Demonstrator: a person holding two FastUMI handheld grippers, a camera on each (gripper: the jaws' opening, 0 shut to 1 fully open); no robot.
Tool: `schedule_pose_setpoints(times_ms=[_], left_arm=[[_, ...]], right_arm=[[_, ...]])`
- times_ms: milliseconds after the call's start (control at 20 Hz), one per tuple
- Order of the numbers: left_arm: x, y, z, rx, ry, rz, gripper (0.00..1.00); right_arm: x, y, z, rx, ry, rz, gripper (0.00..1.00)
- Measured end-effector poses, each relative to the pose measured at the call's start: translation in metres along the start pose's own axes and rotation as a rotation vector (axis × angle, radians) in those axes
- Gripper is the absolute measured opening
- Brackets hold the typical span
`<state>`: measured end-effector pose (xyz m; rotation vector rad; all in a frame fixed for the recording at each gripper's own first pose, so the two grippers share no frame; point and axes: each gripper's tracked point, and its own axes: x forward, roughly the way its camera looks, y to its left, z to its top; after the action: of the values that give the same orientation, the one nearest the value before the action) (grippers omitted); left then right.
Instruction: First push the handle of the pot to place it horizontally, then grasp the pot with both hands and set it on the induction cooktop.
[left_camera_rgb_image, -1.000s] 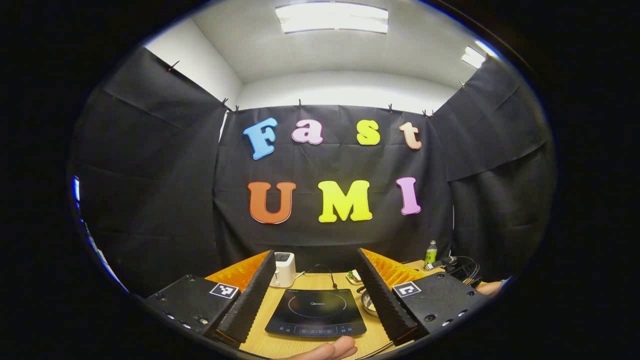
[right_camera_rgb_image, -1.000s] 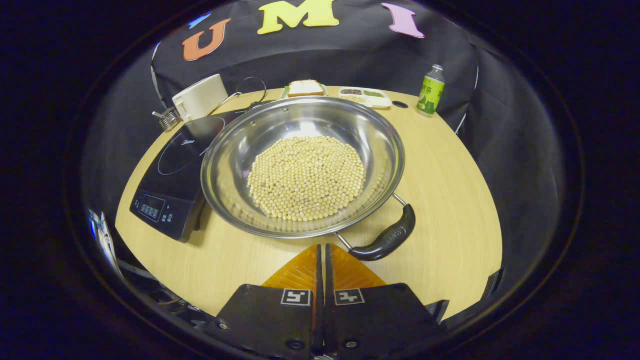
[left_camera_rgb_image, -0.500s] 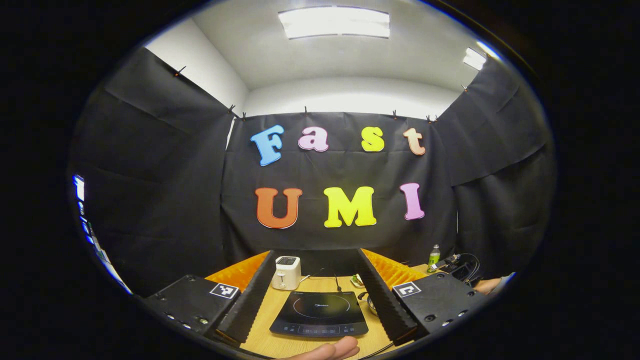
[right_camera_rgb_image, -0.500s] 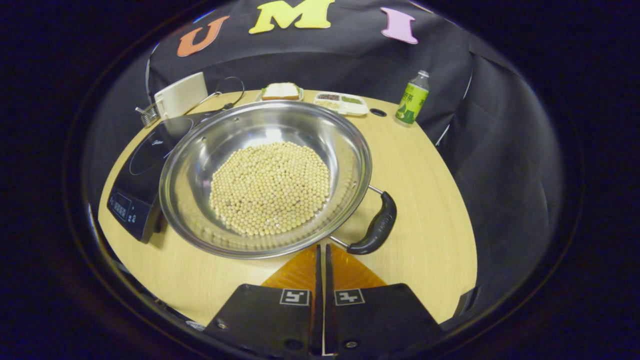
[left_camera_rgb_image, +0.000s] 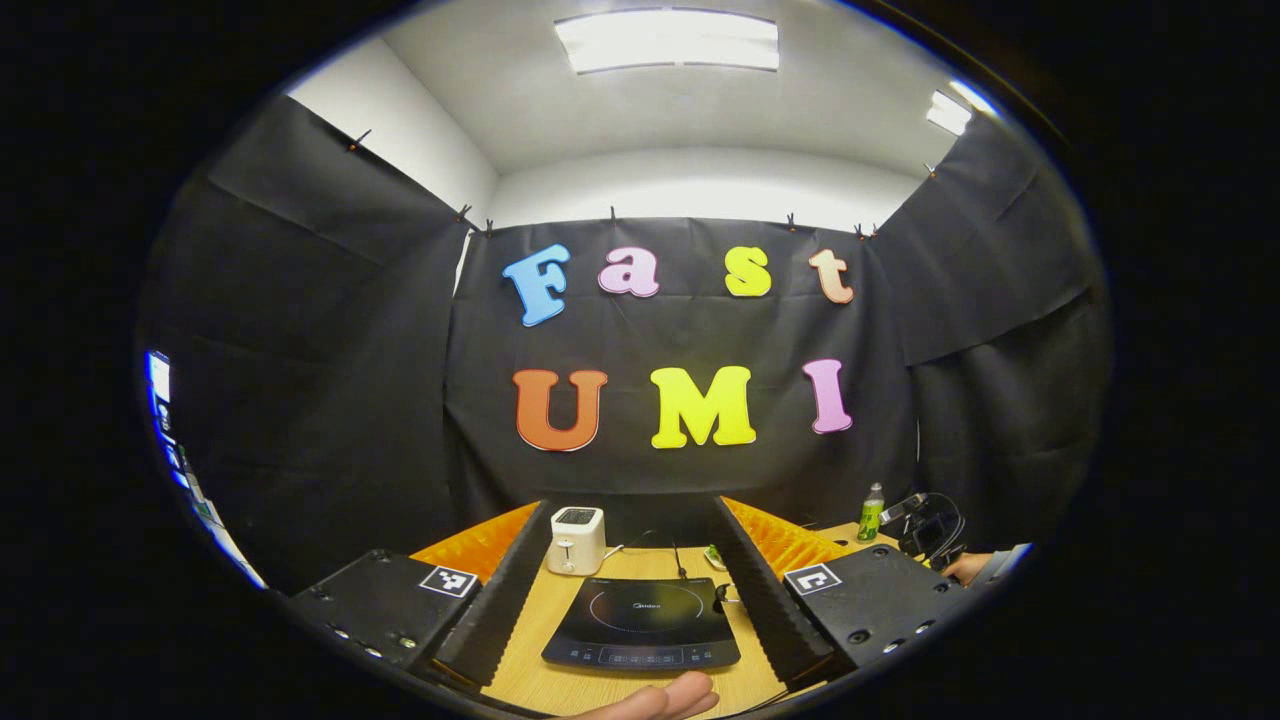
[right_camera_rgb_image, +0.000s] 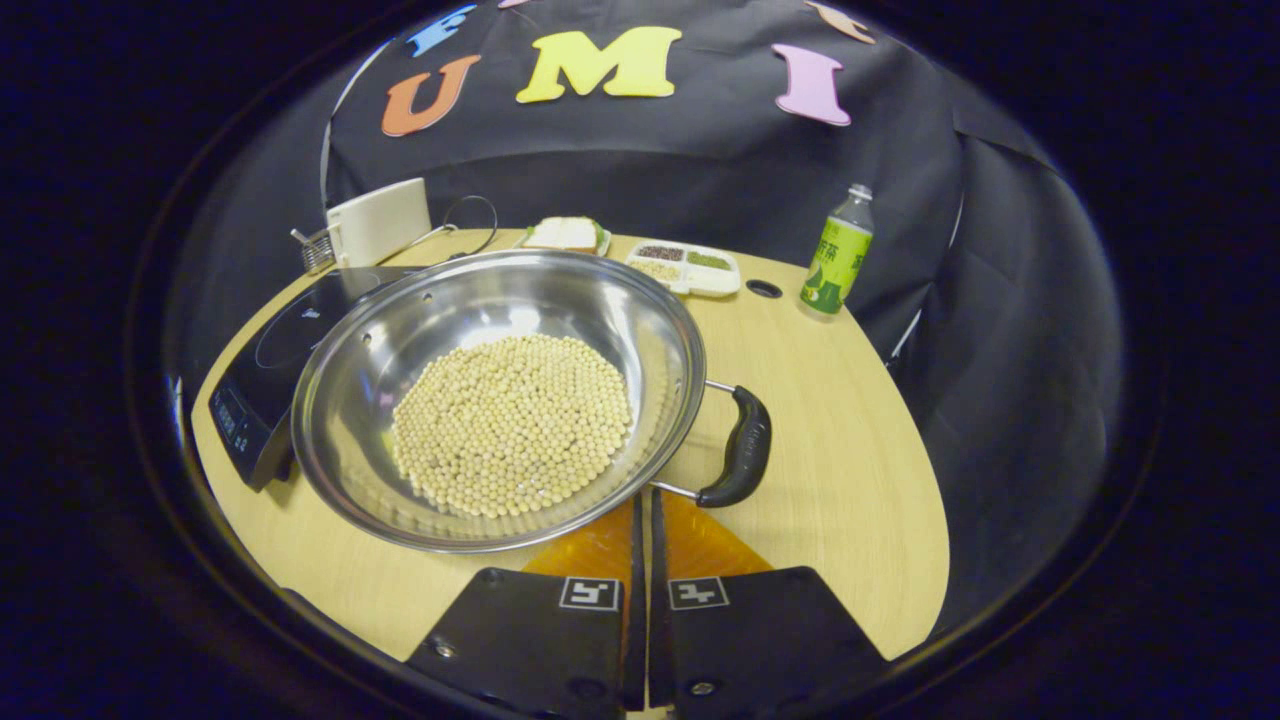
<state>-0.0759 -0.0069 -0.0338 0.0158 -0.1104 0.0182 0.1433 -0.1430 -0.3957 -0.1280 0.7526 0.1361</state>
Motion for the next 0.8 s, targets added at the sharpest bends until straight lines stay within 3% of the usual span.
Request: schedule_pose_setpoints(times_ms=[200, 450, 600, 800], left_arm=[[0.012, -0.003, -0.017, -0.006, 0.049, -0.01, 0.95], [0.037, -0.018, -0.043, -0.089, 0.119, -0.064, 0.95], [0.059, -0.017, -0.049, -0.068, 0.119, -0.054, 0.95], [0.083, -0.03, -0.076, -0.083, 0.18, -0.096, 0.95]], right_arm=[[0.01, -0.005, 0.004, -0.028, -0.029, 0.015, 0.02], [0.024, -0.008, 0.017, -0.075, -0.072, 0.012, 0.04], [0.03, -0.01, 0.018, -0.059, -0.08, 0.007, 0.04], [0.021, -0.011, 0.018, -0.063, -0.082, 0.001, 0.06]])
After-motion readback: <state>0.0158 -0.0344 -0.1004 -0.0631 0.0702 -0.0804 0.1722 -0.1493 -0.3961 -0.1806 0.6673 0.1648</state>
